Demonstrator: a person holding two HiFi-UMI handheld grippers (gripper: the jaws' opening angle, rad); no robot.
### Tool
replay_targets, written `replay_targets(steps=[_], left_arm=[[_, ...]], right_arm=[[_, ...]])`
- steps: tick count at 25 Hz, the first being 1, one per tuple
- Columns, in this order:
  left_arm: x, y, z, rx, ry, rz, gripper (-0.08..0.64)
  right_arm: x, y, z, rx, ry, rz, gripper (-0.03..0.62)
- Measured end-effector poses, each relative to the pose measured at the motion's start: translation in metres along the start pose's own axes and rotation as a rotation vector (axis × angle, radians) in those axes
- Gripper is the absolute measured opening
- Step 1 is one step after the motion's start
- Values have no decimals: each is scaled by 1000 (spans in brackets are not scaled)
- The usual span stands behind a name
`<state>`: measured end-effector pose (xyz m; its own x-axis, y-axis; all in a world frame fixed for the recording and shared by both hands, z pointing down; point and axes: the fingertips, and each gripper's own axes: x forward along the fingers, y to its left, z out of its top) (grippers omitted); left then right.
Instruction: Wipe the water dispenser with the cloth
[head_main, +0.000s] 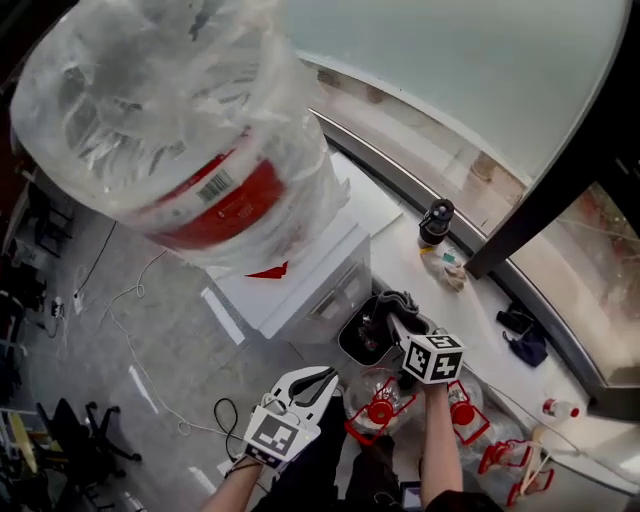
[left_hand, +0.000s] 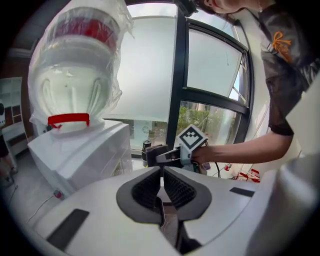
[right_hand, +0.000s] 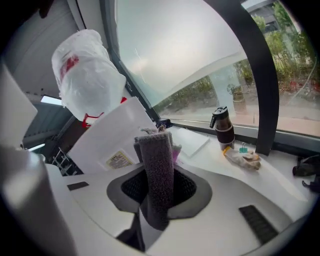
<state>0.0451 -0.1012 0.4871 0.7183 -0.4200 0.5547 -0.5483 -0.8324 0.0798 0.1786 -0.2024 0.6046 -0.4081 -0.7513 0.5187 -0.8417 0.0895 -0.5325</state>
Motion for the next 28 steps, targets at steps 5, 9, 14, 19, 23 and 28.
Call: replay_targets(steps=[5,9,14,19,23,28], left_arm=[[-28,-23,24,-57,-42,74,29],[-52,-51,34,-80,-64,131,29],[-88,-81,46,-164,-129,173,29],[-127,-106,44,-212,-148,177,29],[-156,-107,39,-206,-153,231,29],[-205,-103,39,-205,-211,304,29]], right_arm=[[-76,46,25,-26,-32,82,101],[-126,75,27,-79,-31,125,101],[-174,119,26,-110,-32,189,101],[-210,171,23,-126,-35,261,101],[-228,203,17,-174,-22,303,101],[-244,240,1,-255,-16,327,101]])
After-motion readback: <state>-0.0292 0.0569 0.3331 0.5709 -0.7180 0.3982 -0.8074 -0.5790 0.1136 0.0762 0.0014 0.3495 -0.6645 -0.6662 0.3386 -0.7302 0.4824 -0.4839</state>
